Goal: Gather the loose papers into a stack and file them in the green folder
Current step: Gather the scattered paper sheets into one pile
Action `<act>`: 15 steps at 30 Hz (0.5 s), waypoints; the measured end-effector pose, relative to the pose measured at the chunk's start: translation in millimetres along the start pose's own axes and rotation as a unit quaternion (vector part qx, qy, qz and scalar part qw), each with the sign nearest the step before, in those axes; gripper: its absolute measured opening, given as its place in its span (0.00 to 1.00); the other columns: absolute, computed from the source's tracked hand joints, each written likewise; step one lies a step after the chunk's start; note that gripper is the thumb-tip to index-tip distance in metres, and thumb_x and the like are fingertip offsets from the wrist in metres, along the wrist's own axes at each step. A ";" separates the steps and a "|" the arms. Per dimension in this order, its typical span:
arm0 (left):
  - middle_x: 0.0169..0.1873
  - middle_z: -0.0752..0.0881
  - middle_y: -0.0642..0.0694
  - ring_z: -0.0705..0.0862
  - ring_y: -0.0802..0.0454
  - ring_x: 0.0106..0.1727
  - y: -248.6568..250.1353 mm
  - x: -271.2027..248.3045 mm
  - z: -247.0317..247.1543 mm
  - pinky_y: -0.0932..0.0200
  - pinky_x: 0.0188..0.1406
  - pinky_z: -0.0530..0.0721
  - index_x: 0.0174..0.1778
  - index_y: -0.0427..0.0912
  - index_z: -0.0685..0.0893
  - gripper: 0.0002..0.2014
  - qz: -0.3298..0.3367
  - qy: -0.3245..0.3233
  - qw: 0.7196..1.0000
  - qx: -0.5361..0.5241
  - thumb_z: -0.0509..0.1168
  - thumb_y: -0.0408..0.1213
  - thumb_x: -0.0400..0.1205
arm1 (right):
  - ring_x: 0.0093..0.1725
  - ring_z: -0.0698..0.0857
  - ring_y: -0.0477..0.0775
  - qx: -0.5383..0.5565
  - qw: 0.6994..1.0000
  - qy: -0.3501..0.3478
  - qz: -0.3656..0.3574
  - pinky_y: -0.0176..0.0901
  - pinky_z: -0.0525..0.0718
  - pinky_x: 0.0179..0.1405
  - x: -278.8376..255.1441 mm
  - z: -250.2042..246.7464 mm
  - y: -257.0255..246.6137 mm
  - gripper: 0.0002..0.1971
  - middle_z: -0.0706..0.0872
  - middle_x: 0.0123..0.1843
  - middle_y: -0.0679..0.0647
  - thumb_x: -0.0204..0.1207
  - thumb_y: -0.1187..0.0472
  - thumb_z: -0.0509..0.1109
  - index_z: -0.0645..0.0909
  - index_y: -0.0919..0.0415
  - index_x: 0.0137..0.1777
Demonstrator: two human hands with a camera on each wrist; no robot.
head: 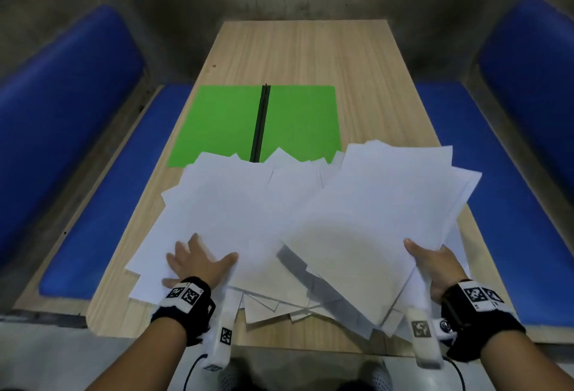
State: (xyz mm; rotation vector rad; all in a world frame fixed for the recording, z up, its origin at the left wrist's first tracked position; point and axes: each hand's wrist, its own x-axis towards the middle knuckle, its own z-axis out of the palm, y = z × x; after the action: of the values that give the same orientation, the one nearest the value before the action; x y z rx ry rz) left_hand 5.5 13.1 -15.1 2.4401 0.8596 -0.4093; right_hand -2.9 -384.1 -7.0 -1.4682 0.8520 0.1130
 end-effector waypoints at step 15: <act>0.79 0.55 0.42 0.70 0.35 0.72 1.9 10.7 1.9 0.34 0.65 0.77 0.76 0.60 0.55 0.64 -0.256 0.091 0.856 -0.441 0.83 0.52 0.44 | 0.73 0.73 0.72 -0.047 0.997 0.026 0.057 0.56 0.72 0.69 11.0 8.9 31.9 0.37 0.72 0.76 0.70 0.76 0.56 0.73 0.63 0.76 0.77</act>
State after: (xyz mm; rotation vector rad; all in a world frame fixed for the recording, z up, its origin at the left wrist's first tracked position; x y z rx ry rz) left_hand 14.6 16.0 -20.6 1.3942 1.3998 0.0621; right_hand -9.0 -376.0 -40.4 -1.5161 0.9843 0.2027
